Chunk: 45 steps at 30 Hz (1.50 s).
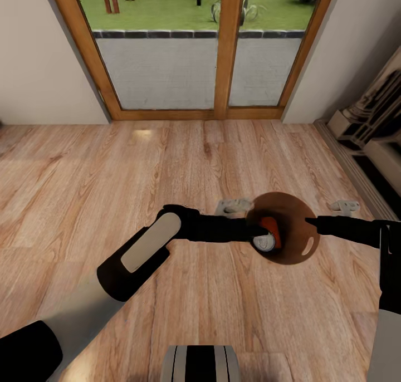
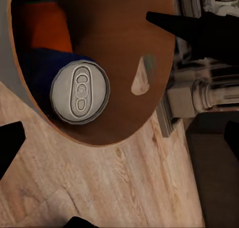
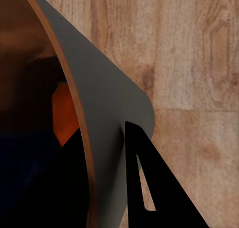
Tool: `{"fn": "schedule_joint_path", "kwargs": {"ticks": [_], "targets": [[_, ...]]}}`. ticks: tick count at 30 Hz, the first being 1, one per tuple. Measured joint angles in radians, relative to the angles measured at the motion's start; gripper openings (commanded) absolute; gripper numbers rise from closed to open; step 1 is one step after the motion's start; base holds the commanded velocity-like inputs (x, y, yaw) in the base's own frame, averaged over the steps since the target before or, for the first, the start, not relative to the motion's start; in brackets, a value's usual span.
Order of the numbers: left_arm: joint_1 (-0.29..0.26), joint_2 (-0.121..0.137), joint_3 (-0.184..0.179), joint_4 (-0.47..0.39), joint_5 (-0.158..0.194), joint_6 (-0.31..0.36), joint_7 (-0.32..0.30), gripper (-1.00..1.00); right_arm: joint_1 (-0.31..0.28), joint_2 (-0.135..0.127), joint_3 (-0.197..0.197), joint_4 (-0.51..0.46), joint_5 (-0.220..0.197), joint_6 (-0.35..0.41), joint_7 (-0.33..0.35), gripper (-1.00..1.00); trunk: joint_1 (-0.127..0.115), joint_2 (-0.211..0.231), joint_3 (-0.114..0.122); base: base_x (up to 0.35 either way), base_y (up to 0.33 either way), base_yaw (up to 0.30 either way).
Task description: Put the three can of soda from the living room inside the tash can in the kitchen.
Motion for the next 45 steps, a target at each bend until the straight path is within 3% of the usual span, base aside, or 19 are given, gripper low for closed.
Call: {"fn": "schedule_joint_path", "kwargs": {"ticks": [4, 8, 13, 16, 19, 21, 30, 32, 34, 36, 39, 40, 43, 45], "targets": [[0.000, 0.031, 0.000, 0.009, -0.001, -0.002, -0.015, 1.00, 0.000, 0.000, 0.000, 0.000, 0.000, 0.000, 0.001, -1.00, 0.000, 0.000, 0.000, 0.000, 0.000, 0.000], [0.000, 0.037, 0.000, 0.012, -0.005, -0.003, -0.018, 1.00, 0.000, -0.001, -0.001, 0.000, 0.000, 0.001, 0.003, -1.00, 0.000, 0.000, 0.000, 0.000, 0.000, 0.000], [0.000, 0.044, 0.000, 0.012, -0.035, -0.003, -0.018, 1.00, 0.000, 0.000, -0.001, 0.000, 0.000, 0.000, 0.002, -1.00, 0.000, 0.000, 0.000, 0.000, 0.000, 0.000], [0.001, 0.071, 0.000, 0.012, -0.036, -0.003, -0.019, 1.00, 0.000, 0.000, 0.001, 0.000, 0.000, 0.001, 0.001, -1.00, 0.000, 0.000, 0.000, 0.000, 0.000, 0.000], [0.000, 0.123, 0.001, 0.012, -0.037, -0.007, -0.021, 1.00, -0.001, 0.000, 0.001, 0.000, 0.002, 0.000, 0.001, -1.00, 0.000, 0.000, 0.000, 0.000, 0.000, 0.000], [0.000, 0.137, 0.001, 0.012, -0.037, -0.009, -0.021, 1.00, -0.001, 0.000, 0.002, 0.000, 0.004, 0.000, 0.000, -1.00, 0.000, 0.000, 0.000, 0.000, 0.000, 0.000], [0.000, 0.155, 0.001, 0.012, -0.037, -0.010, -0.021, 1.00, 0.000, 0.000, 0.001, 0.000, 0.004, 0.000, 0.001, -1.00, 0.000, 0.000, 0.000, 0.000, 0.000, 0.000], [0.000, 0.182, 0.001, 0.012, -0.034, -0.011, -0.022, 1.00, 0.000, 0.001, 0.001, 0.000, 0.005, -0.001, 0.004, -1.00, 0.000, 0.000, 0.000, 0.000, 0.000, 0.000], [0.001, 0.237, 0.000, 0.010, -0.029, -0.038, -0.023, 1.00, -0.001, 0.001, 0.002, 0.000, 0.001, 0.001, 0.005, -1.00, 0.000, 0.000, 0.000, 0.000, 0.000, 0.000], [0.002, 0.267, 0.000, 0.007, -0.024, -0.080, -0.026, 1.00, -0.001, 0.002, 0.001, 0.001, 0.000, 0.002, 0.004, -1.00, 0.000, 0.000, 0.000, 0.000, 0.000, 0.000], [0.002, 0.288, 0.000, 0.004, -0.021, -0.100, -0.041, 1.00, -0.001, 0.008, 0.000, 0.003, 0.003, -0.002, 0.005, -1.00, 0.000, 0.000, 0.000, 0.000, 0.000, 0.000], [0.002, 0.298, 0.000, 0.004, -0.021, -0.103, -0.058, 1.00, 0.000, 0.011, -0.001, 0.006, -0.001, 0.000, 0.006, -1.00, 0.000, 0.000, 0.000, 0.000, 0.000, 0.000], [0.004, 0.360, -0.015, 0.002, -0.025, -0.110, -0.152, 1.00, 0.000, 0.014, -0.001, 0.020, -0.014, 0.005, 0.010, -1.00, 0.000, 0.000, 0.000, 0.000, 0.000, 0.000], [0.005, 0.398, -0.062, 0.003, -0.029, -0.113, -0.191, 1.00, -0.005, 0.013, -0.002, 0.056, -0.027, -0.005, 0.009, -1.00, 0.000, 0.000, 0.000, 0.000, 0.000, 0.000]]}}
